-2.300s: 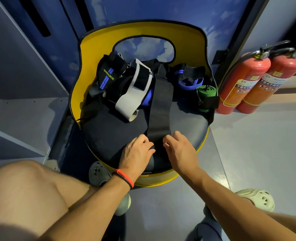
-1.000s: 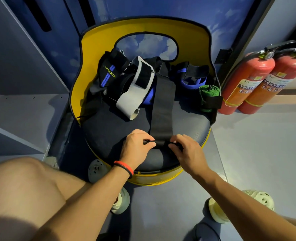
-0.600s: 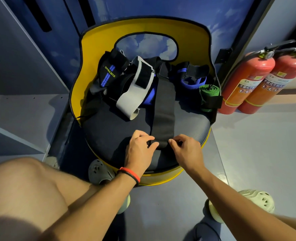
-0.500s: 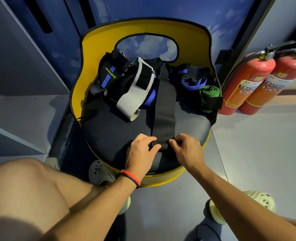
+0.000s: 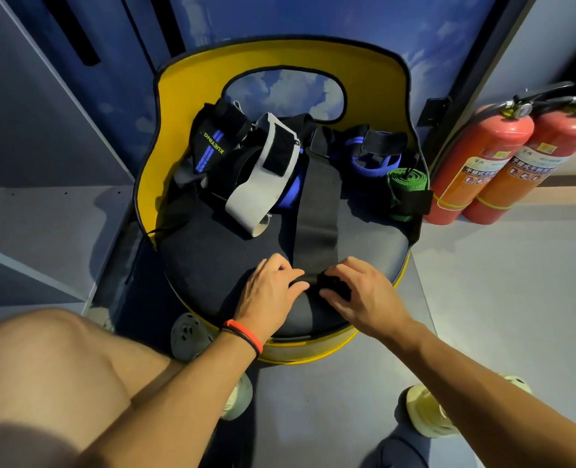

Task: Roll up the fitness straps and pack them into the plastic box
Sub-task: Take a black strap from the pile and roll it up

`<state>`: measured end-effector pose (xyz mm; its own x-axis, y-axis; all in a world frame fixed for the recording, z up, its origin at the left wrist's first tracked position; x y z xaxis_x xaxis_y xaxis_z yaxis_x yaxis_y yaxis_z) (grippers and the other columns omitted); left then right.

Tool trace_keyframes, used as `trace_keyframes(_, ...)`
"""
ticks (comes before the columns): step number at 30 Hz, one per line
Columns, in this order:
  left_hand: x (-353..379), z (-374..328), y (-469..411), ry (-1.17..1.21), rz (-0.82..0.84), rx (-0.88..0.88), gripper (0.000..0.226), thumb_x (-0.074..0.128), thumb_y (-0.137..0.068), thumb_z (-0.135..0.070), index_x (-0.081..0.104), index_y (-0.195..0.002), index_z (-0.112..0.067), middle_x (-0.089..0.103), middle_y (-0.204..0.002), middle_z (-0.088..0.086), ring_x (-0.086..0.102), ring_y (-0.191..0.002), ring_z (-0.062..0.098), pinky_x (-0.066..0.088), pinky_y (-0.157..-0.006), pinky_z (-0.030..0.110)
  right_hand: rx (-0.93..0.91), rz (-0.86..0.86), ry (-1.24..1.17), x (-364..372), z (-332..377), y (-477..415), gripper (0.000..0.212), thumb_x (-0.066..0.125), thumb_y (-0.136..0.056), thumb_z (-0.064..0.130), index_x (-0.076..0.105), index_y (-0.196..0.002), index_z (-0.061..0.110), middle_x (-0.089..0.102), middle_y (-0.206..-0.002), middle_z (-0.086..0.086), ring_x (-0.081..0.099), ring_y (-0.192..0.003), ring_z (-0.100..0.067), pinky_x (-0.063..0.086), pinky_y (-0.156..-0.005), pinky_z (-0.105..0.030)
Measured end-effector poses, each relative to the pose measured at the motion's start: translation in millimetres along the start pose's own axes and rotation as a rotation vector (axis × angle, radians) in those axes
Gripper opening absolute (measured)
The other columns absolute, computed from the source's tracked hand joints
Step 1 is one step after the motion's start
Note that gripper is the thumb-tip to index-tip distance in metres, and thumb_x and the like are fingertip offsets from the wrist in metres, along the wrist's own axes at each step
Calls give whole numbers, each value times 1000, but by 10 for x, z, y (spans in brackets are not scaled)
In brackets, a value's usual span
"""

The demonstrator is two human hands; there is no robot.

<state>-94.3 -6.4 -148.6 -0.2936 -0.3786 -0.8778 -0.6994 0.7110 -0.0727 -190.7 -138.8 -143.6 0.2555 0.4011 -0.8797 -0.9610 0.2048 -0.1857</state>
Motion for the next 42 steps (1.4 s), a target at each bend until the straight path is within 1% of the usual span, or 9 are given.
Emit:
trace_keyframes(7, -51, 99, 25, 211, -68, -220, 36, 71, -93, -38, 72, -123, -19, 65, -112, 1, 62, -99, 16, 55, -85, 31, 174, -2, -108, 36, -82, -36, 28, 68, -97, 22, 72, -124, 14, 61, -110, -4, 55, -94, -16, 54, -79, -27)
trace_keyframes(13, -52, 75, 20, 253, -69, -245, 34, 70, -95, -30, 71, -126, -16, 63, -122, 2, 61, -109, 19, 53, -96, 35, 323, 116, -185, 42, -169, -124, 30, 68, -97, 25, 72, -125, 15, 60, -103, -3, 54, -91, -18, 44, -75, -25)
trace_keyframes(19, -198, 92, 29, 238, -96, -297, 30, 73, -92, -33, 74, -121, -24, 74, -111, 0, 67, -104, 19, 58, -87, 34, 521, 109, -292, 49, -272, -96, 22, 76, -90, 37, 65, -97, 19, 64, -93, -2, 61, -82, -19, 56, -72, -35)
trace_keyframes(26, -158, 156, 66, 272, -60, -415, 37, 80, -83, -43, 77, -113, -22, 75, -105, -1, 69, -98, 17, 58, -79, 30, 693, 180, -506, 158, -365, -80, 20, 78, -87, 39, 71, -91, 20, 72, -82, -2, 69, -72, -18, 59, -70, -33)
trace_keyframes(28, -115, 208, 58, 325, -38, -479, 31, 81, -82, -42, 78, -106, -22, 76, -99, -2, 69, -95, 16, 55, -73, 27, 606, 119, -382, 115, -338, -124, 21, 78, -88, 40, 69, -91, 21, 69, -85, 0, 67, -78, -19, 58, -72, -36)
trace_keyframes(32, -86, 273, 22, 369, -29, -536, 27, 83, -79, -43, 77, -96, -22, 75, -88, -6, 69, -89, 13, 49, -64, 24, 212, -70, -148, -7, -34, -139, 8, 73, -93, 27, 69, -95, 19, 57, -94, 1, 57, -82, -18, 53, -68, -35)
trace_keyframes(34, -72, 296, 6, 370, -34, -546, 28, 82, -79, -46, 74, -94, -23, 72, -86, -6, 67, -88, 14, 46, -60, 24, 104, -43, -104, 17, 25, -51, 19, 75, -91, 26, 68, -108, 18, 57, -105, 0, 56, -87, -17, 54, -72, -30)
trace_keyframes(37, -55, 311, -24, 368, -55, -527, 29, 80, -80, -50, 70, -89, -25, 72, -83, -4, 68, -87, 17, 50, -63, 28, 46, 4, -25, 80, -13, 58, 47, 83, -85, 20, 65, -128, 15, 57, -120, -4, 59, -101, -20, 54, -82, -24)
trace_keyframes(42, -94, 233, -46, 310, -84, -429, 23, 73, -87, -48, 70, -92, -25, 70, -83, -4, 66, -80, 14, 48, -59, 24, 52, -85, 28, 63, -12, -9, 41, 79, -87, 12, 70, -127, 11, 62, -111, -7, 62, -97, -26, 49, -80, -25)
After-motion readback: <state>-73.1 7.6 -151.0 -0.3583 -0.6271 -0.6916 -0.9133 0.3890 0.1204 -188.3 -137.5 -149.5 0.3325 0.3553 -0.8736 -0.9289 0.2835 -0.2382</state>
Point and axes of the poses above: each hand's wrist, its own y-axis away from the middle knuckle, its own x-axis out of the palm, z = x × y, the point moved 8 cm from there along -y, towards the middle knuckle
